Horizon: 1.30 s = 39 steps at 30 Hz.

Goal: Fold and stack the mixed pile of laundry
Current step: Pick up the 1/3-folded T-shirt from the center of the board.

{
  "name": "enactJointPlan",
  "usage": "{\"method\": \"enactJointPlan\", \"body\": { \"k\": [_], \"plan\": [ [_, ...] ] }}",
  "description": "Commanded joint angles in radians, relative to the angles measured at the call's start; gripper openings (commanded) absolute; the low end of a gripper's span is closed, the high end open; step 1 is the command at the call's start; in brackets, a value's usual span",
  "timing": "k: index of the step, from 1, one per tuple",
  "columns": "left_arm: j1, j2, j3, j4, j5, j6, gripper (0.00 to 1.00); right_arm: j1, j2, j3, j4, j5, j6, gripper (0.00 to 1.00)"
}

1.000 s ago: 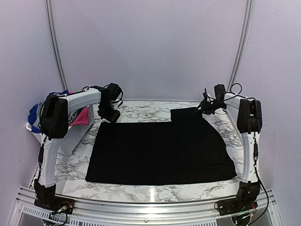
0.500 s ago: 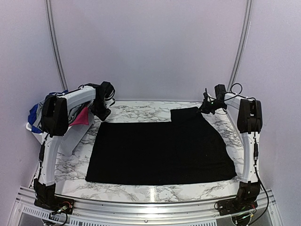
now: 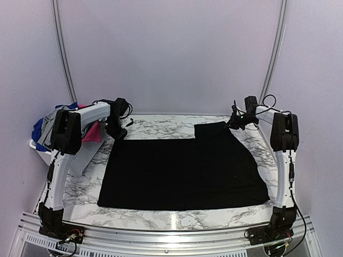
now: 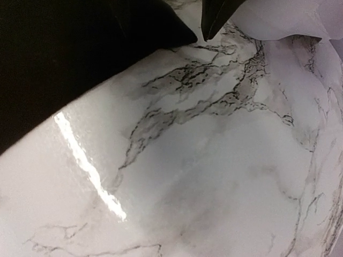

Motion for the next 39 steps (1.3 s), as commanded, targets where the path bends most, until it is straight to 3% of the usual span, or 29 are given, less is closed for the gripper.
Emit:
{"method": "enactJointPlan", "body": {
  "k": [1, 5, 10, 17, 27, 33, 39],
  "plan": [
    [0.021, 0.041, 0.028, -0.005, -0.037, 0.026, 0.47, 0.003, 0.011, 0.013, -0.002, -0.003, 0.004, 0.0],
    [0.037, 0.045, 0.032, 0.005, -0.015, 0.02, 0.49, 0.003, 0.018, 0.023, -0.007, -0.003, 0.006, 0.0],
    [0.048, 0.044, 0.007, -0.004, 0.127, 0.028, 0.47, 0.003, 0.022, 0.036, -0.011, -0.004, 0.007, 0.0],
    [0.049, 0.072, -0.013, -0.047, 0.259, 0.03, 0.35, 0.003, 0.022, 0.052, -0.015, -0.013, 0.018, 0.0],
    [0.051, 0.08, 0.052, -0.03, 0.099, -0.022, 0.0, 0.005, 0.003, 0.053, -0.02, -0.016, 0.022, 0.0],
    [0.048, -0.028, 0.035, 0.05, 0.122, -0.027, 0.0, 0.005, -0.041, 0.05, -0.02, -0.011, 0.024, 0.0],
    [0.025, -0.135, -0.094, 0.143, 0.164, -0.006, 0.0, 0.004, -0.095, 0.014, -0.017, -0.012, 0.021, 0.0]
  ]
}}
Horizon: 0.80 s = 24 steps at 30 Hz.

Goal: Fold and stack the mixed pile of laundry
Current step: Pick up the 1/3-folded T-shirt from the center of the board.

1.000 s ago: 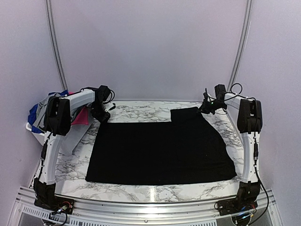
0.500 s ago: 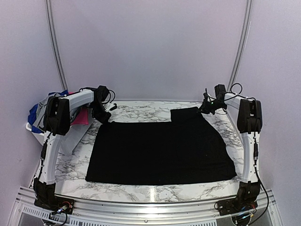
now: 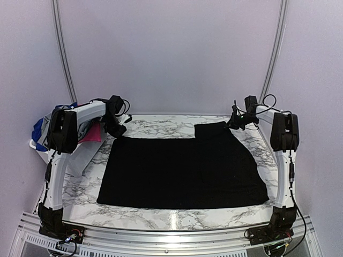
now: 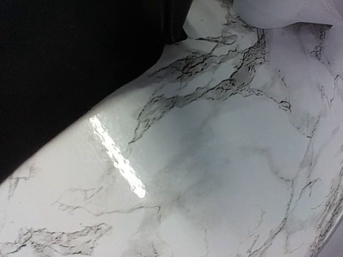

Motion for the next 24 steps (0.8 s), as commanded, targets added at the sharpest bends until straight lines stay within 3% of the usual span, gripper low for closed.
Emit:
{"method": "enactJointPlan", "body": {
  "k": [1, 9, 24],
  "plan": [
    [-0.021, -0.119, -0.09, 0.085, 0.01, 0.016, 0.0, 0.004, -0.101, 0.005, -0.005, -0.012, 0.001, 0.0],
    [-0.058, -0.202, -0.272, 0.189, -0.045, 0.018, 0.0, 0.006, -0.189, -0.073, 0.0, -0.002, -0.008, 0.0],
    [-0.104, -0.456, -0.576, 0.411, -0.067, 0.063, 0.0, 0.009, -0.465, -0.392, 0.028, 0.013, -0.037, 0.0]
  ]
}}
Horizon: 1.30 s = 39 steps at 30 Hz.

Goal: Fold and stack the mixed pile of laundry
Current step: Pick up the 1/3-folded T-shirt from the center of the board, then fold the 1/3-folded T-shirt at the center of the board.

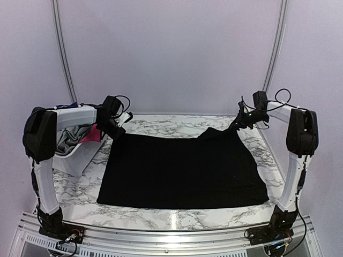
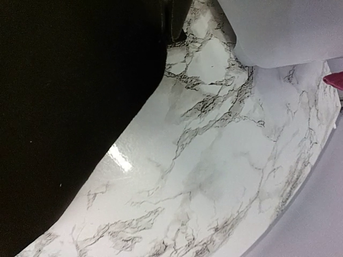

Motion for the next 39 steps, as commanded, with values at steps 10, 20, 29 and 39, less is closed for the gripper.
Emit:
{"method": "enactJointPlan", "body": {
  "k": [10, 20, 29, 39],
  "plan": [
    [-0.075, -0.234, -0.271, 0.104, -0.02, 0.09, 0.0, 0.009, -0.343, -0.33, 0.071, 0.008, -0.027, 0.0],
    [-0.101, -0.433, -0.515, 0.152, -0.034, 0.121, 0.0, 0.007, -0.542, -0.556, 0.062, 0.06, -0.047, 0.0],
    [-0.159, -0.479, -0.628, 0.165, -0.044, 0.093, 0.0, 0.002, -0.674, -0.729, 0.04, 0.09, -0.007, 0.0],
    [-0.149, -0.557, -0.641, 0.189, -0.057, 0.092, 0.0, -0.042, -0.715, -0.689, -0.04, 0.114, 0.001, 0.0]
  ]
}}
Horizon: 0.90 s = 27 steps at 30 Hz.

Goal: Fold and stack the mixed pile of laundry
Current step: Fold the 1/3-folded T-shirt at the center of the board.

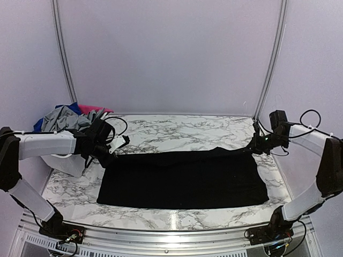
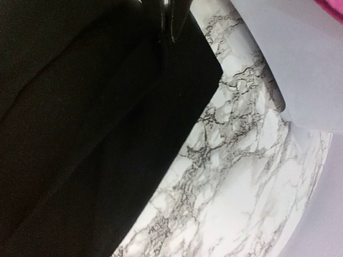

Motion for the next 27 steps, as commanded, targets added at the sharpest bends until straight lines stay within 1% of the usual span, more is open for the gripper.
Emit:
{"method": "enactJointPlan", "body": {
  "k": [1, 6, 8, 16, 23, 27],
  "plan": [
    [0.014, -0.055, -0.009, 0.024, -0.014, 0.007, 0.0, -0.026, -0.027, 0.078, -0.066, 0.027, 0.005, 0.0],
    [0.015, -0.088, -0.035, 0.007, 0.001, 0.013, 0.0, -0.034, -0.053, 0.018, -0.089, 0.049, 0.016, 0.0],
    [0.016, -0.103, -0.051, 0.008, 0.033, 0.01, 0.0, -0.038, -0.066, -0.017, -0.088, 0.057, 0.021, 0.0],
    [0.015, -0.081, -0.088, -0.006, 0.054, 0.003, 0.0, -0.04, -0.091, -0.134, -0.081, 0.061, 0.028, 0.0],
    [0.014, -0.036, -0.078, -0.005, 0.019, 0.009, 0.0, -0.04, -0.099, -0.162, -0.083, 0.043, 0.034, 0.0],
    [0.015, -0.053, -0.078, 0.011, -0.034, 0.01, 0.0, -0.043, -0.124, -0.116, -0.11, 0.045, 0.047, 0.0]
  ]
}}
